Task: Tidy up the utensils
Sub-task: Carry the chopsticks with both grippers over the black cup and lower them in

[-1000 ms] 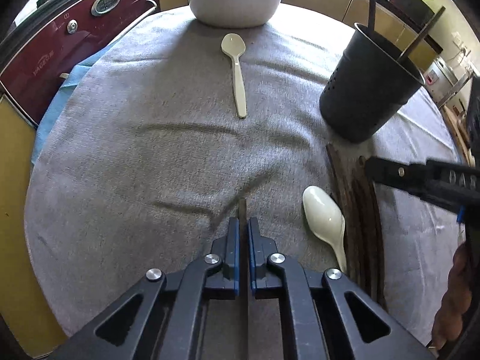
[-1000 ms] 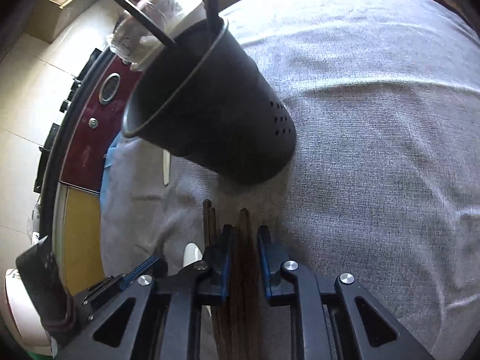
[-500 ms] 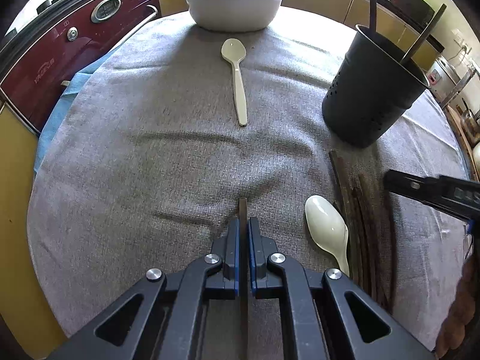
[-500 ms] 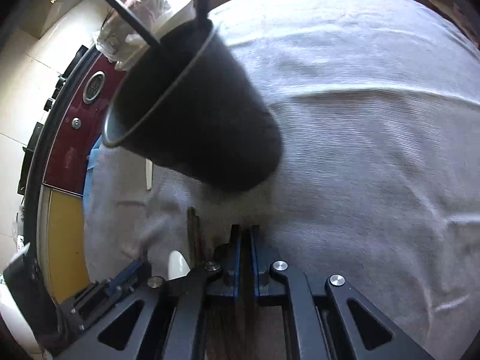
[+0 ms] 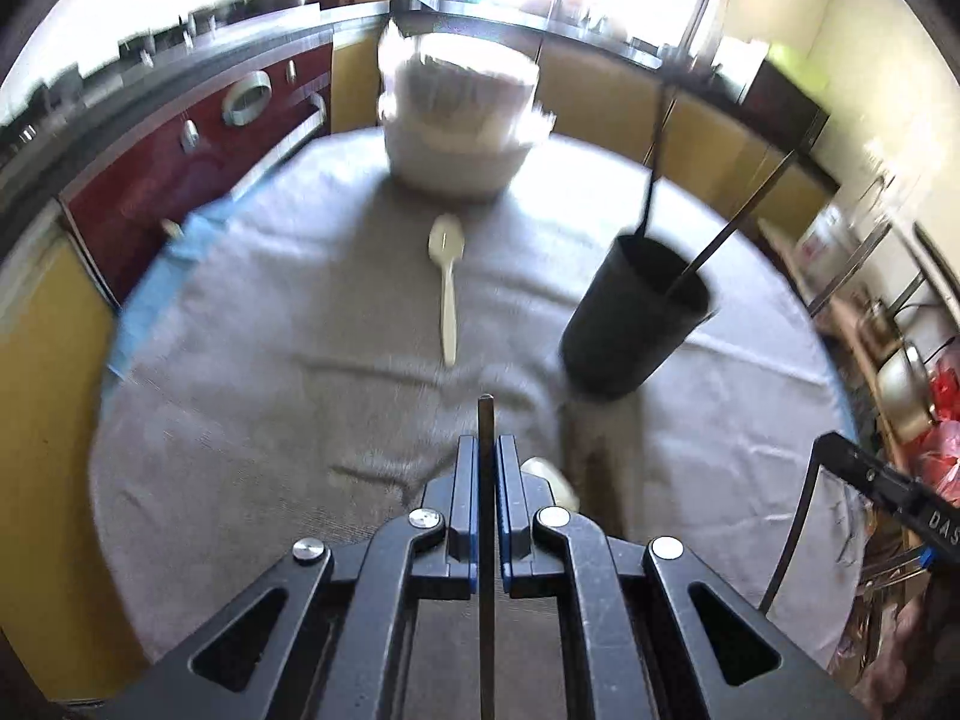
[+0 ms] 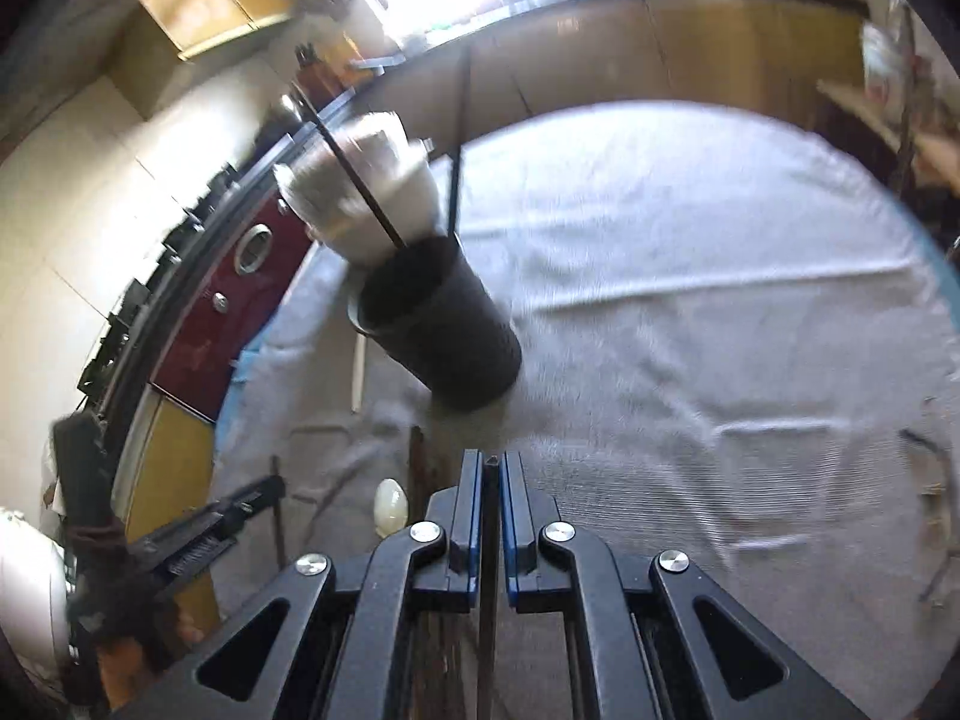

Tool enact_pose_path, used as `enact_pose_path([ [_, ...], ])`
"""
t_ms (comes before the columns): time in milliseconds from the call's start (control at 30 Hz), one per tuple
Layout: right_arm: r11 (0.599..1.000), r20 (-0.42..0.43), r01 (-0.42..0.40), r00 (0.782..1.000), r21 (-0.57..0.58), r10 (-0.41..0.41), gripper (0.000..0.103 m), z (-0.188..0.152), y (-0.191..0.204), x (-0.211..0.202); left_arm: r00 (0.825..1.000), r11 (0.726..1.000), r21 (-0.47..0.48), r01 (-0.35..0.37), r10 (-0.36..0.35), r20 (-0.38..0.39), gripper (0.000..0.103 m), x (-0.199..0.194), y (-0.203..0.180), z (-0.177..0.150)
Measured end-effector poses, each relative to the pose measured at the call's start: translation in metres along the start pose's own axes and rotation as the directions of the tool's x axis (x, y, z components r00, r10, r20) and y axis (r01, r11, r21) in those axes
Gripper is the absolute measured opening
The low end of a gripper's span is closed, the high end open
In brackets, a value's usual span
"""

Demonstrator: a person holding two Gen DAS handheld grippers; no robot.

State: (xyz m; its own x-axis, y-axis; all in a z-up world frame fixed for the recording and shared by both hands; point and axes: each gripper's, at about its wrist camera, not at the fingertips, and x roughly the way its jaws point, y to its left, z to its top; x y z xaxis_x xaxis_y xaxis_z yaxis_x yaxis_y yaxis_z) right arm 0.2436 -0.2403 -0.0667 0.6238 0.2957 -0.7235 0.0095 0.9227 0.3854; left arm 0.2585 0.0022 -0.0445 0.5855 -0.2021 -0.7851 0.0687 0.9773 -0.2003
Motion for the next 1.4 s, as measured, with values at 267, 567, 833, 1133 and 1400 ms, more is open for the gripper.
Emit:
enact_pose_path([
  [267,0.997,0.155,-0.001,0.988,-0.072,0.013,0.006,-0.013,0.029,-0.081,0.988,0.998,0.031,0.053,-0.057,0.145,0.005,-0.054,-0.020,-0.010],
  [567,0.995,0.233,0.001,0.972,-0.096,0.021,0.006,-0.007,0.038,-0.121,0.970,0.995,0.091,0.042,-0.063,0.237,0.005,-0.083,-0.042,-0.005],
  [833,0.993,0.253,-0.007,0.967,-0.114,0.036,0.006,0.003,0.044,-0.132,0.971,0.997,0.071,0.037,-0.053,0.234,0.005,-0.080,-0.039,0.004],
  [1133,0.991,0.276,-0.017,0.960,-0.130,0.053,0.006,0.031,0.052,-0.139,0.940,0.998,0.009,0.065,-0.064,0.336,0.005,-0.085,-0.038,0.052],
  [1400,0.990,0.308,-0.047,0.947,-0.136,0.087,0.006,0.082,0.059,-0.144,0.879,0.992,-0.002,0.123,-0.108,0.465,0.005,-0.085,-0.053,0.128],
])
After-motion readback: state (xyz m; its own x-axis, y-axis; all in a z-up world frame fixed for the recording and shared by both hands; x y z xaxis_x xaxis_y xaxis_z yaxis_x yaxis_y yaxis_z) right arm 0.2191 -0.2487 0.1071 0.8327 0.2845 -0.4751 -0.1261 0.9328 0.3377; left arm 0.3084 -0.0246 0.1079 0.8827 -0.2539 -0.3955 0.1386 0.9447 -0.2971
